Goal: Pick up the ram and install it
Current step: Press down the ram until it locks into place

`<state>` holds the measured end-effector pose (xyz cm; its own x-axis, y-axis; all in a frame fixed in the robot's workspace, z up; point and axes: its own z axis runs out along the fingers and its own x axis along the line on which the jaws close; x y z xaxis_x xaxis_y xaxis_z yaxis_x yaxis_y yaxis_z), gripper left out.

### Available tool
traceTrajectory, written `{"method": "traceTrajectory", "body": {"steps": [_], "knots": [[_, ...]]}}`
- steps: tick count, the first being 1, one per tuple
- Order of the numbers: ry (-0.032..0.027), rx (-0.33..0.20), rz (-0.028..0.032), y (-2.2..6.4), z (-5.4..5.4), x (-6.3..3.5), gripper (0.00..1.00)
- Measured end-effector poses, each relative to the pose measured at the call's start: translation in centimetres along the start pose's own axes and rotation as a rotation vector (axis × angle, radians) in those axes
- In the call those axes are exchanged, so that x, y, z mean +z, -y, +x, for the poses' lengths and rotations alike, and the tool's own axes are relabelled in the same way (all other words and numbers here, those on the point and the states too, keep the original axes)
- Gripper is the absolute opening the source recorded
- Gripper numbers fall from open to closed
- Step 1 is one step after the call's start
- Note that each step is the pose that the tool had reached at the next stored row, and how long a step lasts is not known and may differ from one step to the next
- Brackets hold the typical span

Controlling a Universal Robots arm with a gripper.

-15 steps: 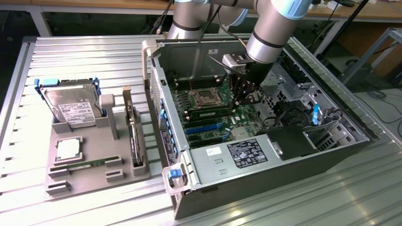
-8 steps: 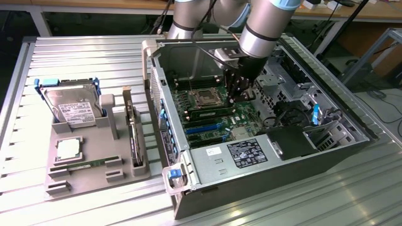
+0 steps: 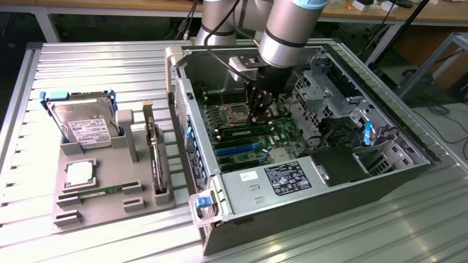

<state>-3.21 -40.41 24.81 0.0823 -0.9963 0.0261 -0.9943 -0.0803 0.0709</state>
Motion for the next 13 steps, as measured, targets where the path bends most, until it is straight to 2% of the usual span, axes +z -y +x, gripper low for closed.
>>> {"method": "traceTrajectory", "body": {"steps": [3,6,8,9,12,13], "knots": [[-0.0197,0.001,-0.0016,-1.77,-0.5,0.11,0.1],[-0.0317,0.002,-0.0026,-2.7,-0.8,0.17,0.1],[-0.0479,0.003,-0.004,-3.88,-1.2,0.25,0.1],[-0.0526,0.004,-0.0044,-4.27,-1.3,0.27,0.1],[-0.0543,0.004,-0.0045,-4.45,-1.4,0.29,0.1],[-0.0541,0.004,-0.0044,-4.43,-1.4,0.58,0.1]]}}
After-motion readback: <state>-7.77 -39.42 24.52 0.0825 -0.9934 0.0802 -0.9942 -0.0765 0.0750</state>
